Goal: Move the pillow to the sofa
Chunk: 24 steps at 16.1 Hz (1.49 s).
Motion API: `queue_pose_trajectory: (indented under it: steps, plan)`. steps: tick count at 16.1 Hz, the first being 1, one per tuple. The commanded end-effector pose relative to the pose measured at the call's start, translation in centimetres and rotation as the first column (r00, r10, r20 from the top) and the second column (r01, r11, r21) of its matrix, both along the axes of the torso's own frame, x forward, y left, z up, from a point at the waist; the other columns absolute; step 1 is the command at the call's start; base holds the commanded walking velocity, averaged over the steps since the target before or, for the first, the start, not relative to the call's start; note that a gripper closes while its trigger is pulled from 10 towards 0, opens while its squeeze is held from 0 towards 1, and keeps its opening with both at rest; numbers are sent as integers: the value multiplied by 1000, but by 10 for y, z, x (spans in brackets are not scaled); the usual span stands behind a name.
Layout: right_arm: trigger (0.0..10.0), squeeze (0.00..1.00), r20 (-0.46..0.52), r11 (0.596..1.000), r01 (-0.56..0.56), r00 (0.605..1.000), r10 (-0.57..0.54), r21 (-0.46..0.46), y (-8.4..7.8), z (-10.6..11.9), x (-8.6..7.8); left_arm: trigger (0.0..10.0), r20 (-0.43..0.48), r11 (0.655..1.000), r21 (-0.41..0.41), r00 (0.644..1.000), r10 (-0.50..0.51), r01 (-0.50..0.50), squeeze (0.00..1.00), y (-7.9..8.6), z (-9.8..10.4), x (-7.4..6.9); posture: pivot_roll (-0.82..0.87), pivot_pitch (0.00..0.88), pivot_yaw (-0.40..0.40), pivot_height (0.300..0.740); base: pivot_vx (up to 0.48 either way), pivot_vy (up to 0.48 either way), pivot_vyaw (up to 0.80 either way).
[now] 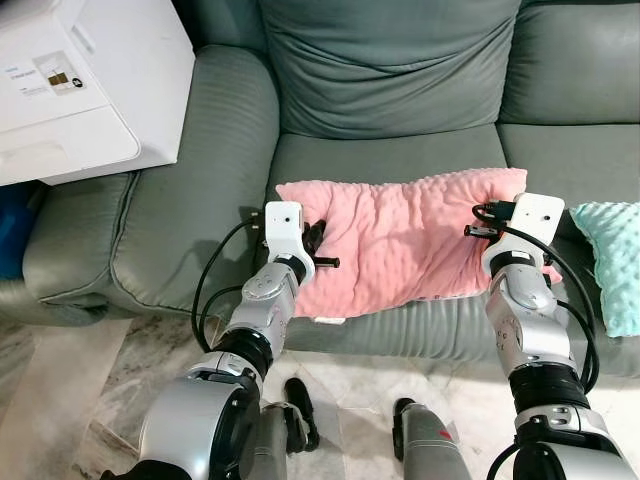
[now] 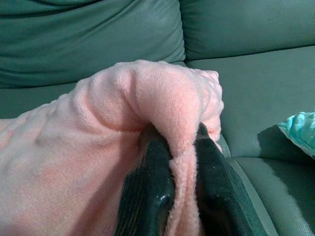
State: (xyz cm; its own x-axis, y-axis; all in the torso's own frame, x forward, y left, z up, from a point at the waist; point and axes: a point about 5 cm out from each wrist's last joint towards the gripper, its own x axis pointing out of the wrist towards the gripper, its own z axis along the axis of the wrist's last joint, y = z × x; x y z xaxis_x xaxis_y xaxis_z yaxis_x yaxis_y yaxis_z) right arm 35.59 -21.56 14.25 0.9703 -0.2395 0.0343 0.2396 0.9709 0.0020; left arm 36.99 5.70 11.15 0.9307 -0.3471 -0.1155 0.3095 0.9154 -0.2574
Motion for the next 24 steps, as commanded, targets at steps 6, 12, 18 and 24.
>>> queue_pose_trajectory:
  steps: [6,12,18,24]
  plan:
    - [10000,0,16,1000,-2,1000,2,-2,4,-2,3,10000,-13,1000,27,1000,-4,4,0,2,-5,-2,-212,390,172,740,0,0,0]
    - [10000,0,100,996,91,991,-91,1,0,0,-8,10000,107,975,48,970,-219,215,0,-63,41,0,-244,449,190,740,0,0,0]
    - [10000,1000,96,994,106,990,-108,23,-6,-5,-10,10000,103,979,67,975,-197,190,1000,-61,38,0,-237,456,190,740,0,0,0]
    - [10000,1000,45,993,103,993,-106,55,-13,-22,-14,10000,101,983,136,985,-138,124,1000,-49,30,2,-227,461,186,740,0,0,0]
